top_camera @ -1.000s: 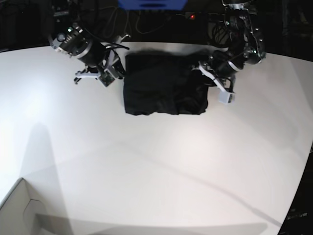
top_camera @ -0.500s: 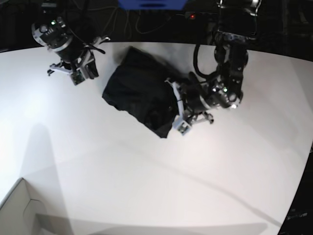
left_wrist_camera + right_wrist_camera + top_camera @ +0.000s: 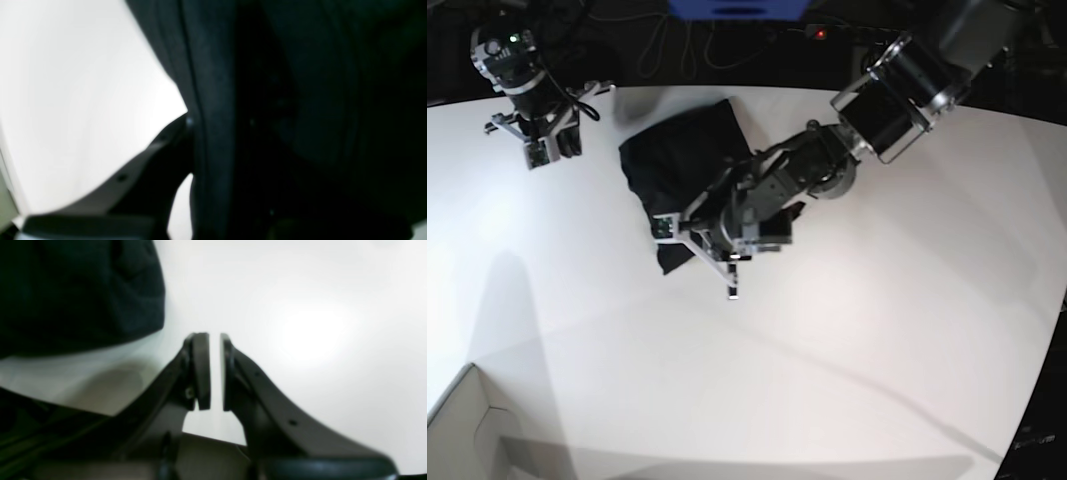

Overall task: Layout the t-shirt on the table in an organized manner, then fold the t-shirt properly
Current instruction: 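Push the bundle with the left gripper to rotate it upright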

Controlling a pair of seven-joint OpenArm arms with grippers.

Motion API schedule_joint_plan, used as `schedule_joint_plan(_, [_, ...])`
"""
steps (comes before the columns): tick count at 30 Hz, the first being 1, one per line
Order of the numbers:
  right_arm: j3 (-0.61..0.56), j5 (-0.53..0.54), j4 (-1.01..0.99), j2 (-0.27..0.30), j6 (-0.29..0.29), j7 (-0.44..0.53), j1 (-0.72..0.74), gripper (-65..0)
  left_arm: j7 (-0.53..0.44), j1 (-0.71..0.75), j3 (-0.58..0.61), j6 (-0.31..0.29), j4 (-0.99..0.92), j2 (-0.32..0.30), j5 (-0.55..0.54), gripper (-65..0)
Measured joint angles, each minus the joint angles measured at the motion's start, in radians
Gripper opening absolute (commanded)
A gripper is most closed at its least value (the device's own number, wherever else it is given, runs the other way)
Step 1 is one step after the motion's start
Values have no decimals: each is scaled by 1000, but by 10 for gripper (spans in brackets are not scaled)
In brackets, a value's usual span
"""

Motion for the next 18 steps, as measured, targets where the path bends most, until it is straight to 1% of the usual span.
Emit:
schedule_joint_plan(1, [0, -1, 0, 2, 0, -5, 0, -605, -23, -14, 13, 2, -31, 16, 19, -650])
schedule_joint_plan(3, [0, -1, 0, 0, 0, -5, -1, -605, -132, -25, 12, 5, -85, 45, 32, -650])
schedule_joint_plan(5, [0, 0, 0, -2, 0, -3, 1, -605, -220, -21, 19, 8, -106, 50, 59, -650])
schedule_joint_plan(8, [1, -1, 0, -19, 0, -13, -3, -605, -298, -19, 19, 8, -127, 56, 77, -650])
schedule_joint_plan(13, [0, 0, 0, -21, 0, -5, 0, -605, -306, -23, 18, 7, -166, 108, 139, -649])
schedule_joint_plan(15, [1, -1, 0, -19, 0, -5, 0, -605, -307, -22, 21, 4, -175, 127, 184, -647])
schedule_joint_plan(16, [2, 0, 0, -19, 0, -5, 0, -605, -307, -22, 21, 4, -177, 137, 202, -636])
schedule_joint_plan(18, [1, 0, 0, -20, 0, -5, 0, -605, -307, -22, 24, 0, -183, 148, 231, -577])
